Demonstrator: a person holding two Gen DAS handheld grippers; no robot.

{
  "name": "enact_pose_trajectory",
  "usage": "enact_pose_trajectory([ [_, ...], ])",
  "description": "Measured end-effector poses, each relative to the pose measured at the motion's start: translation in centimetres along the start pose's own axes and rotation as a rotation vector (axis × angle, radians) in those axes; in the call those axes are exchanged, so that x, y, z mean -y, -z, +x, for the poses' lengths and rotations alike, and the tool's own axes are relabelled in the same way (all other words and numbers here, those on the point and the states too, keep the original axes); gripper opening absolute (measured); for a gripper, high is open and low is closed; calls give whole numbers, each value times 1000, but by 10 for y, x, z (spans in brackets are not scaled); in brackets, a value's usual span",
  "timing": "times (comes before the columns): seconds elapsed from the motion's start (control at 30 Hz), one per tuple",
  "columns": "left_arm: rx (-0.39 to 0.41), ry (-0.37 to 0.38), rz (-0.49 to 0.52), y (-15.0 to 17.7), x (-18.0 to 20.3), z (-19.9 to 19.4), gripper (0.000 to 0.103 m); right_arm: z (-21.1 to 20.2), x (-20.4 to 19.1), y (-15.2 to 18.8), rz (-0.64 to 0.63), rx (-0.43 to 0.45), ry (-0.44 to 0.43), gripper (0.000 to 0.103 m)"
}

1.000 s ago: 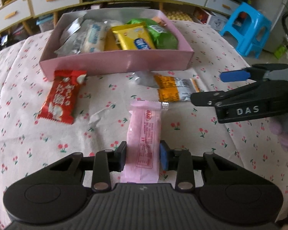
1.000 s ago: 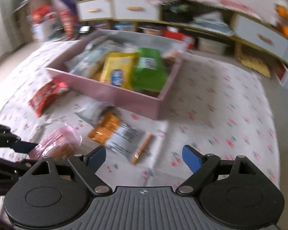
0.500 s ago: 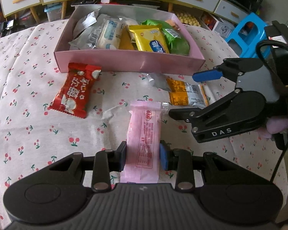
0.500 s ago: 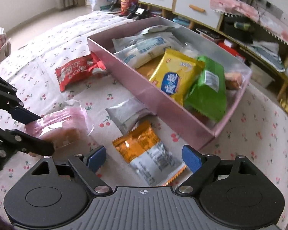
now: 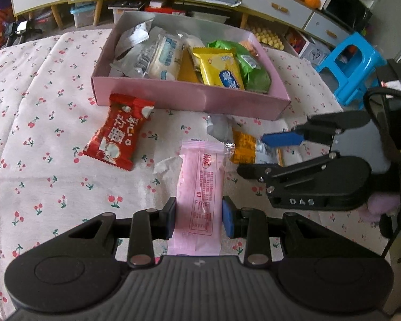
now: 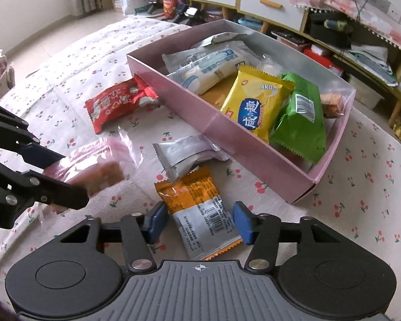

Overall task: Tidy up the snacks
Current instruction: 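Grasp the orange-and-white biscuit pack with the right tool while the left tool holds the pink bar, then carry the pink bar and orange pack over the pink box with both tools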

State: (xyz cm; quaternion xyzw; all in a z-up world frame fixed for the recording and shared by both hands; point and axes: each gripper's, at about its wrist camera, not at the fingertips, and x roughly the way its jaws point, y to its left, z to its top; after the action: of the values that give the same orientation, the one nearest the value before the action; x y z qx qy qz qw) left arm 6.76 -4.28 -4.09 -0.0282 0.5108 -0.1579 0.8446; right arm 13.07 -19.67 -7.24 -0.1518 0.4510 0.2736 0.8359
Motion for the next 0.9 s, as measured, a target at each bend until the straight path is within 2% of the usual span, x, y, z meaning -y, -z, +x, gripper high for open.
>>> enact_pose_trajectory([
  [0.17,15,-8,-19,-4,-7,-4,32,-2,-11,-3,41,-44,36,46],
  [0.37,31,-13,-53,-9,-18,-10,32,-11,-16,-8,151,-76,48,41],
  [0.7,61,0,-102,-17,-34,-19,31,-41,-14,-15,298,-25,10,41],
  [0.9,70,18,-134,-24,-36,-18,31,-62,-5,-34,364,36,12,41],
])
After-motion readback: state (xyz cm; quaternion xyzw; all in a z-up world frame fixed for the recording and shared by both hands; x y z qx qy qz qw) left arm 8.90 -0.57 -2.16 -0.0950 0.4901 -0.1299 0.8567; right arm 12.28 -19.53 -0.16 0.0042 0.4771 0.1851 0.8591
